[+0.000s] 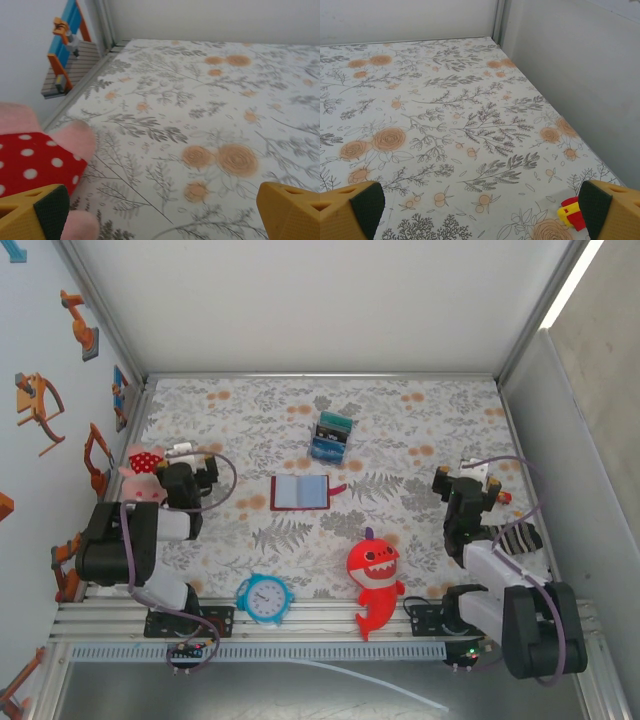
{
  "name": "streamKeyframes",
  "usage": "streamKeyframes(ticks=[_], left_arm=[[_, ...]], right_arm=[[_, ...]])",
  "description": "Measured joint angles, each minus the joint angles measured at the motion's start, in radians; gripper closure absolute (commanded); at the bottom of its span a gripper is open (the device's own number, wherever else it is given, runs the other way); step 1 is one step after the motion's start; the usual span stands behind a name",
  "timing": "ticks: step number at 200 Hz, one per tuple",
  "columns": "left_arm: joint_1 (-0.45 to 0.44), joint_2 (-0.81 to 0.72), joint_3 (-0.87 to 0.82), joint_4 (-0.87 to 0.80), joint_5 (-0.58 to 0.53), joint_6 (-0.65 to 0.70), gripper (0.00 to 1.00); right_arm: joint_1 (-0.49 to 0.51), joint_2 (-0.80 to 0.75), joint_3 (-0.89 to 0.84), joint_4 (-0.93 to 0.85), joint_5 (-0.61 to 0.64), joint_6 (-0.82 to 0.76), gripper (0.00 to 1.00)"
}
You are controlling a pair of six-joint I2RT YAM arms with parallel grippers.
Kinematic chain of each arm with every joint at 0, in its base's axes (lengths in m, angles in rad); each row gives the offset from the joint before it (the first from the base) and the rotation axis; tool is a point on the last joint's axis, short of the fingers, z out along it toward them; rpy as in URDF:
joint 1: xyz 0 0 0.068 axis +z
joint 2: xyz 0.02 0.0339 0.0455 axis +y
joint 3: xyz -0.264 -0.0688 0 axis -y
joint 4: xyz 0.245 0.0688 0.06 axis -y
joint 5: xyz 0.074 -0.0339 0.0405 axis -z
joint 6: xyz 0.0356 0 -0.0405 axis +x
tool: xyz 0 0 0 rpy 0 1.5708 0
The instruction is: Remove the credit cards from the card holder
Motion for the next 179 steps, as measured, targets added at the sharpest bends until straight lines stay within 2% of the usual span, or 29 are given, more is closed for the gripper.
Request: streamKeyframes(ticks=[45,102,136,179], left_arm=[[0.009,-0.008,0.003,-0.07,-0.005,-0.031,0.03],[0.009,-0.008,0.003,-0.076,-0.005,-0.037,0.03],[0.009,-0.008,0.003,-0.077,-0.005,-0.037,0.03],[0.009,-0.008,0.003,-0.078,-0.005,-0.037,0.03]], right_arm=[[-0.031,0.025,-0.002,0.032,-0.016,-0.001,0.01],[-0.084,0.044,-0.031,0.114,-0.057,-0.005,0.01],[-0.102,0.076,-0.08,0.23,-0.103,-0.005,0.01],[-0.142,0.186,-0.106,0.365,-0.196,-0.007,0.02]])
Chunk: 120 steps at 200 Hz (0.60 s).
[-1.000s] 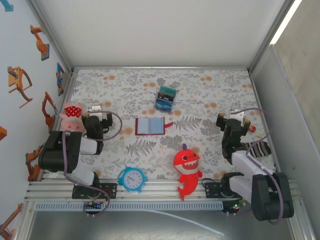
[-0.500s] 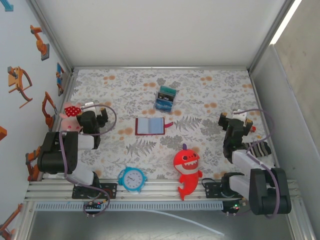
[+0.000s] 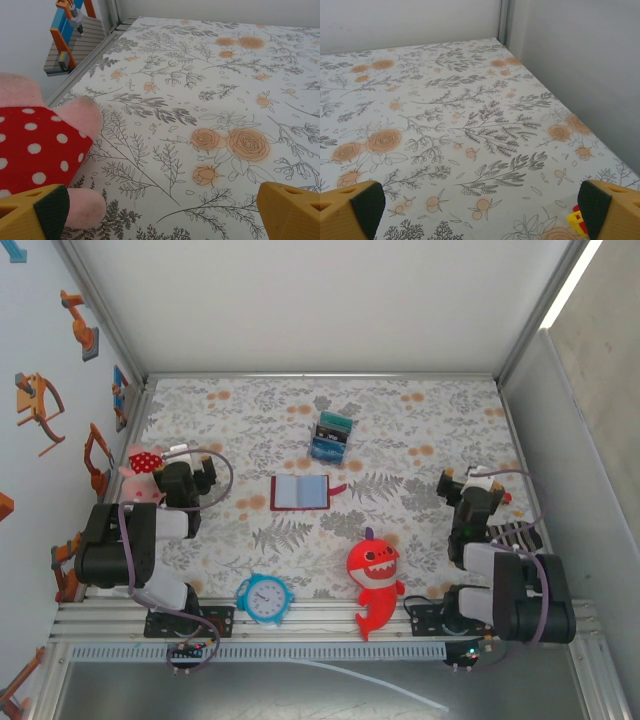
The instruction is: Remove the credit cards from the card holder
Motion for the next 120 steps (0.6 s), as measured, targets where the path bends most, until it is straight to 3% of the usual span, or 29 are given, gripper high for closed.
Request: streamKeyframes(ticks=[65,91,120], left_arm=[[0.0,0.0,0.0,0.0,0.0,0.0,0.03],[0.0,0.0,0.0,0.0,0.0,0.0,0.03],[0.0,0.0,0.0,0.0,0.0,0.0,0.03]], right_arm=[[-0.005,0.309,0.027,0.232,-0.194,-0.01,0.01],[-0.006,0.319,0.043,0.227,-0.229,-0.016,0.01],[-0.016,0.314,0.188,0.083,-0.327,-0.035,0.0]])
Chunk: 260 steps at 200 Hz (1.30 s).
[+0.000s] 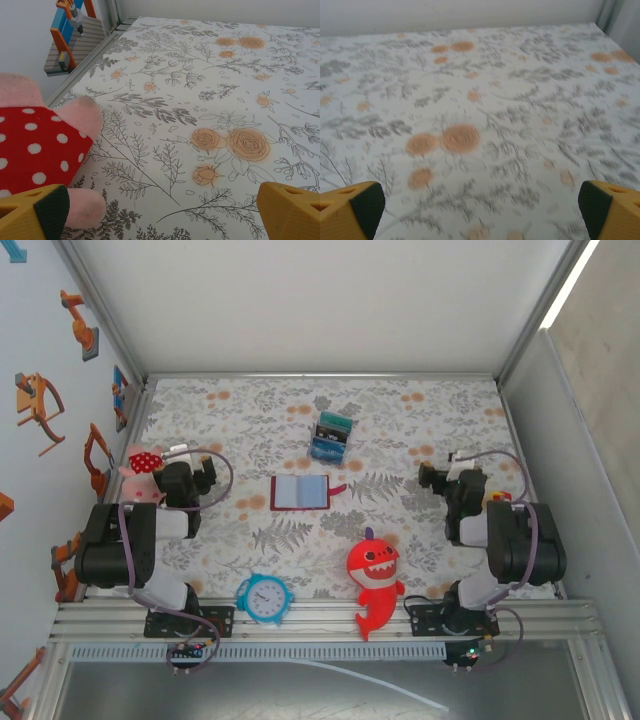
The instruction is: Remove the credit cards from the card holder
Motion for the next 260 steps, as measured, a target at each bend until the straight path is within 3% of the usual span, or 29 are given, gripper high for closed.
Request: streamKeyframes(ticks=[37,260], left_arm=[[0.0,0.0,0.0,0.0,0.0,0.0,0.03],[0.0,0.0,0.0,0.0,0.0,0.0,0.03]], right_arm=[[-0.024,-0.005,0.037,-0.05,-0.045,0.0,0.0],[-0.024,-0.005,0.037,-0.092,0.01,0.012,0.01]])
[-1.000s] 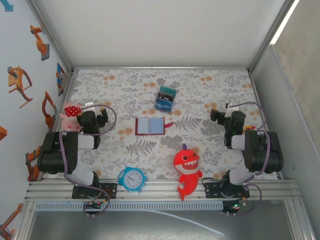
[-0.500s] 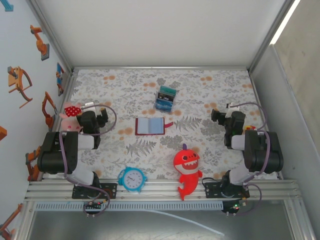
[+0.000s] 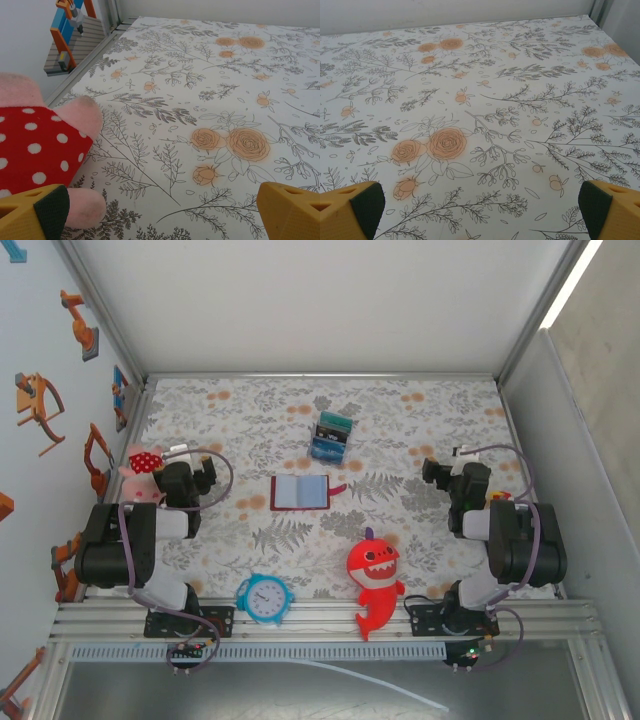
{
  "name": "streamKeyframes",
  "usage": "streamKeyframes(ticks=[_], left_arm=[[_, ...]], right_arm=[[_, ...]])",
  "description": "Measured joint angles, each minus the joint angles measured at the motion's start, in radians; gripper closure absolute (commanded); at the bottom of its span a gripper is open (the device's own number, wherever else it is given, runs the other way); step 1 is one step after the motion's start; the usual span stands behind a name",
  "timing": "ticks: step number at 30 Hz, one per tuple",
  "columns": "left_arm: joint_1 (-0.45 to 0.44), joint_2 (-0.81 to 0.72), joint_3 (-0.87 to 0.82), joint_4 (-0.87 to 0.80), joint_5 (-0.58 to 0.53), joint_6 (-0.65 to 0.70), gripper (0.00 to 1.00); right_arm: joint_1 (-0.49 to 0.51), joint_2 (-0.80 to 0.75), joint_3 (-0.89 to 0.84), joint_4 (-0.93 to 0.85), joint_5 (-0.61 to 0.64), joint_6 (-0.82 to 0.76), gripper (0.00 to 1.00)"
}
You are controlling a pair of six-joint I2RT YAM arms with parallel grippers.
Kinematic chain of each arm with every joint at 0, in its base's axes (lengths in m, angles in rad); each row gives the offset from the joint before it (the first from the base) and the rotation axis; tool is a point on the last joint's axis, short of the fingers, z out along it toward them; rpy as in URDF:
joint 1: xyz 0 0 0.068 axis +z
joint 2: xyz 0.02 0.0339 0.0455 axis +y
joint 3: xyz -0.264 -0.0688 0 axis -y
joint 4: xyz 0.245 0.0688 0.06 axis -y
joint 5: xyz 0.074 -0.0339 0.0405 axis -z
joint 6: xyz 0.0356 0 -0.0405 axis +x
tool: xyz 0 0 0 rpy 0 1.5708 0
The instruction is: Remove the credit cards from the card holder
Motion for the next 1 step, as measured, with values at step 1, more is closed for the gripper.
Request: streamKeyframes(ticks=[1], left_arm=[[0.0,0.0,0.0,0.0,0.0,0.0,0.03]], right_arm=[[0.0,0.0,0.0,0.0,0.0,0.0,0.01]])
